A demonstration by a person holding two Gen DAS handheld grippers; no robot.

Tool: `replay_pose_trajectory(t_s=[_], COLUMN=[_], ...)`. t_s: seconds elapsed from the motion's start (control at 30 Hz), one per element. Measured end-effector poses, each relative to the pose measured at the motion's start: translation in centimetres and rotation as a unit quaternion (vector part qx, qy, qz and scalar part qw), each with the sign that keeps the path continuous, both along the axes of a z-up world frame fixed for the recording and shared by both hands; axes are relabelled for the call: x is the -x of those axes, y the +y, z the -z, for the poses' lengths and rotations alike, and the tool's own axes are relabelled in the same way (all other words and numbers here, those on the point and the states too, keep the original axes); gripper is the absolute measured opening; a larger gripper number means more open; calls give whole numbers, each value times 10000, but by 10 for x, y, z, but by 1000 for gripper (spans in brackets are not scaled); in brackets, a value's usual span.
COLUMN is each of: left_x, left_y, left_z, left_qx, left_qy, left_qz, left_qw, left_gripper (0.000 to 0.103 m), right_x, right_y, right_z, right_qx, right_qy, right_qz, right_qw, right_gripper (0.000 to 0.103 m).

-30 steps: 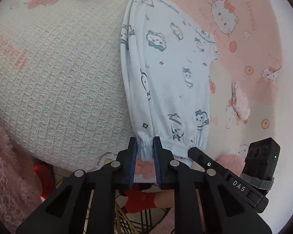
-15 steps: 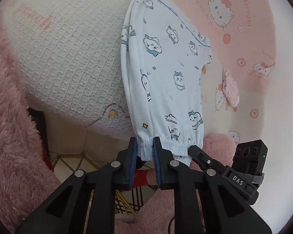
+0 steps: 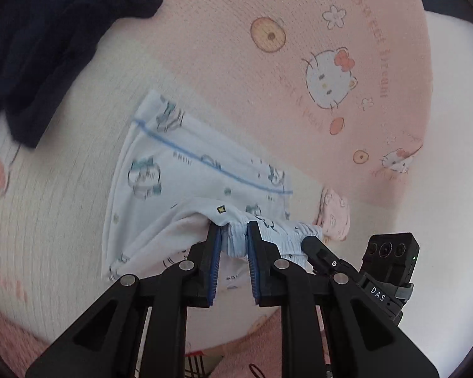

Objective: Fold clothes

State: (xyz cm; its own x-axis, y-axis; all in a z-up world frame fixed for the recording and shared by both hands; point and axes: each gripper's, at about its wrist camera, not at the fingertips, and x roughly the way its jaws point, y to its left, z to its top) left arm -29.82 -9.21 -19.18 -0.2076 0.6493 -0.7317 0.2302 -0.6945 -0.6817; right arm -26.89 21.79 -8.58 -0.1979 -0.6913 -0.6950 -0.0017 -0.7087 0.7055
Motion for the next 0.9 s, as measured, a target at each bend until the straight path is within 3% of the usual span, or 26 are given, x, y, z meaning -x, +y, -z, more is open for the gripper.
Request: replay_pose_trajectory(t_s=[0.13, 0.17, 0.2, 0.23, 0.37, 0.47, 0.5, 0.57, 0.67, 0.73, 0.77, 0.8, 0.87, 0.9], left_x=[48, 53, 50, 46, 33, 22, 19, 12, 20, 33, 39, 41, 39, 35], left_y=[-6, -6, -3, 0, 12, 21, 24, 30, 44, 44, 43, 36, 24, 22], left_z=[43, 50, 47, 45, 35, 28, 26, 21, 35, 41, 42, 37, 23, 15], left_qx=[-257, -251, -66, 119, 858, 1407, 1588, 1948, 2453, 2549, 2489, 2150, 1594, 1645], left_qy=[-259, -287, -148, -8, 548, 961, 1098, 1369, 1314, 1182, 1110, 1051, 1102, 1215], left_qz=[-65, -40, 65, 169, 585, 893, 995, 1196, 1293, 1060, 908, 678, 334, 296], left_qw=[9993, 9993, 9998, 9998, 9931, 9813, 9761, 9638, 9517, 9538, 9578, 9686, 9805, 9784], left_gripper=[23, 29, 49, 55, 56, 56, 50, 39, 37, 37, 37, 37, 37, 37], right_x=[55, 62, 66, 69, 62, 47, 41, 34, 32, 37, 44, 50, 58, 59], right_y=[-12, -13, -12, -11, 0, 3, 4, -14, -46, -49, -47, -44, -32, -26], right_z=[46, 56, 60, 64, 47, 25, 17, 15, 31, 51, 57, 61, 47, 38], right_qx=[-321, -431, -439, -445, -575, -1025, -1176, -1605, -2053, -2462, -2503, -2535, -2145, -1954], right_qy=[-304, -422, -423, -423, -25, 488, 655, 797, 712, 656, 647, 639, 787, 910], right_qz=[71, 100, 116, 132, 200, 142, 116, -428, -1329, -1290, -1088, -885, -436, -228], right_qw=[9990, 9981, 9981, 9980, 9981, 9934, 9908, 9829, 9670, 9584, 9599, 9612, 9726, 9762], right_gripper=[16, 18, 21, 24, 41, 42, 42, 42, 40, 39, 38, 38, 38, 39])
